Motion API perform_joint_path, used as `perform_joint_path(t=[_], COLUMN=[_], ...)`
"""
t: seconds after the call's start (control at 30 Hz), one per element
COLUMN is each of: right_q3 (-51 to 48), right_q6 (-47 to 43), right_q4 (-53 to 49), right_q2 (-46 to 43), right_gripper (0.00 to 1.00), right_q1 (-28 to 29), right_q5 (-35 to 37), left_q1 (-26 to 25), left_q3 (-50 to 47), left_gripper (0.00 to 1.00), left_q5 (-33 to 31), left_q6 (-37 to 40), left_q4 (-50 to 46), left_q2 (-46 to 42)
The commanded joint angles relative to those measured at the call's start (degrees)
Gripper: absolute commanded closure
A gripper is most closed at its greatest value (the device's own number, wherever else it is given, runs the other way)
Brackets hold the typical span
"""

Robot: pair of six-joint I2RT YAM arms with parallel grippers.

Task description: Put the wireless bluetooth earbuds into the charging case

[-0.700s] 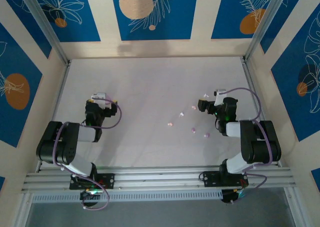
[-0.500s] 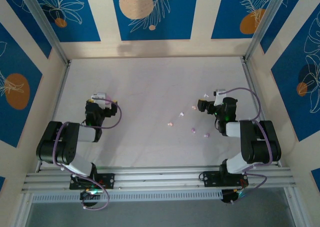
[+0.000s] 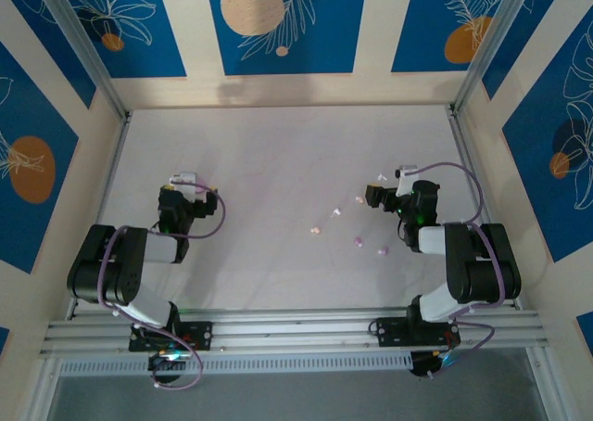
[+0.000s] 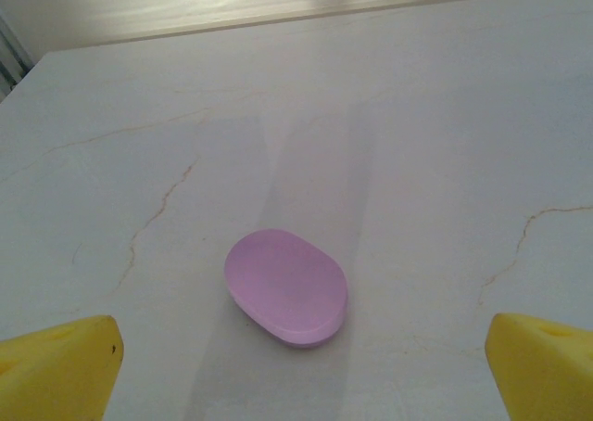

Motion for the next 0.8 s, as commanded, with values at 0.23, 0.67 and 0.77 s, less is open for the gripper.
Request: perform_joint_path(t=[0.23,0.67,0.77], right_q3=[1.2,0.7,0.6], right_q6=[-1.1,-1.7,-1.9], right_q4=[2.0,2.7,2.9], right_q2=[0.8,0.6,0.5], right_gripper=[0.01,0.01,0.01], right_q1=[0.0,1.1,1.4], right_q5=[-0.1,2.3,2.9], left_q1=[0.5,0.4,0.4], left_q3=[1.2,0.5,0.0], left_gripper=[0.0,0.0,0.0], left_q5=[0.4,1.1,0.4], left_q6=[0.4,0.9,0.5], left_q4=[-0.1,1.1,1.9], left_q2=[0.7,0.5,0.4])
